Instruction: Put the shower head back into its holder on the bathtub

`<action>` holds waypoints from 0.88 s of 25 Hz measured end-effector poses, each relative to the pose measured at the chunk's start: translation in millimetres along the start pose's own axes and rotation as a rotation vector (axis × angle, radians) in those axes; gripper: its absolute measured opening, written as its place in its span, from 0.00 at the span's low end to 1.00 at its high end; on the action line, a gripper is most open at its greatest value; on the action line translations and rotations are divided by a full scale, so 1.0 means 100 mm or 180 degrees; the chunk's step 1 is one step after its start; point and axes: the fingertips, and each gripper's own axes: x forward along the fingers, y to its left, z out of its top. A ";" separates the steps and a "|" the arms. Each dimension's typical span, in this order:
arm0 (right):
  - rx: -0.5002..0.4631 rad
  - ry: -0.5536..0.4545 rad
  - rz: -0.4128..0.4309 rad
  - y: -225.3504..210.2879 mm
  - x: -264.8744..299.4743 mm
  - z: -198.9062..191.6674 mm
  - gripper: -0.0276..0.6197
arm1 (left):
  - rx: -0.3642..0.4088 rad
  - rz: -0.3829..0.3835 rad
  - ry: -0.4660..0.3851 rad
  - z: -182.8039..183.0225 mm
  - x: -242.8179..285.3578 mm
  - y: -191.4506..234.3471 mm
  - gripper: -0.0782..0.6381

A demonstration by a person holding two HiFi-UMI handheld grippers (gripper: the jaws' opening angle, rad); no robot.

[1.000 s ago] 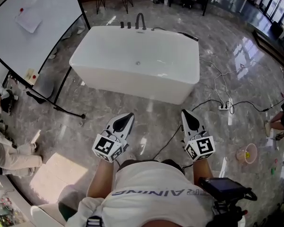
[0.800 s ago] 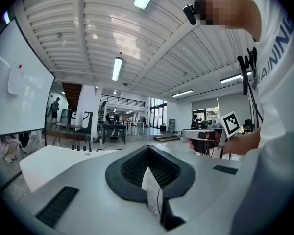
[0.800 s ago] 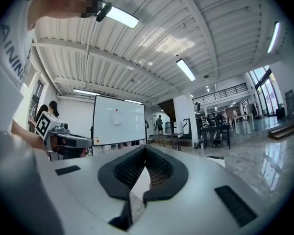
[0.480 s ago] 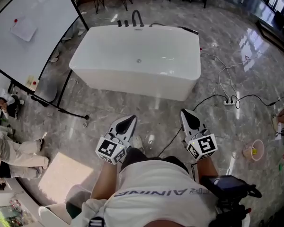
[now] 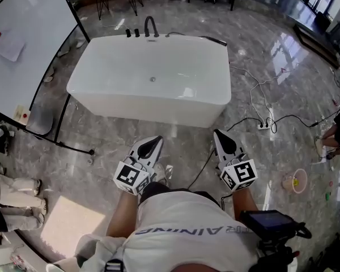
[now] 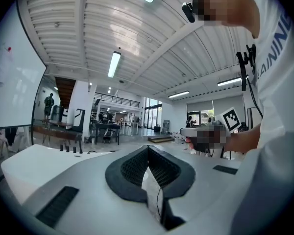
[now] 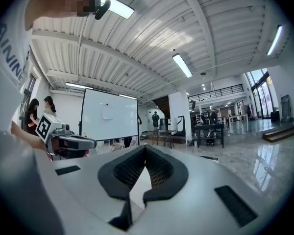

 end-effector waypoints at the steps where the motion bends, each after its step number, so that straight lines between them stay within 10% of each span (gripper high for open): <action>1: -0.0012 0.0004 -0.0015 -0.02 0.13 0.02 0.05 | 0.0008 -0.0033 -0.0011 0.02 0.07 0.11 0.13; 22: -0.0153 0.0282 -0.0246 0.26 2.54 0.05 0.05 | -0.0303 0.0006 -0.0003 -0.07 0.15 2.78 0.13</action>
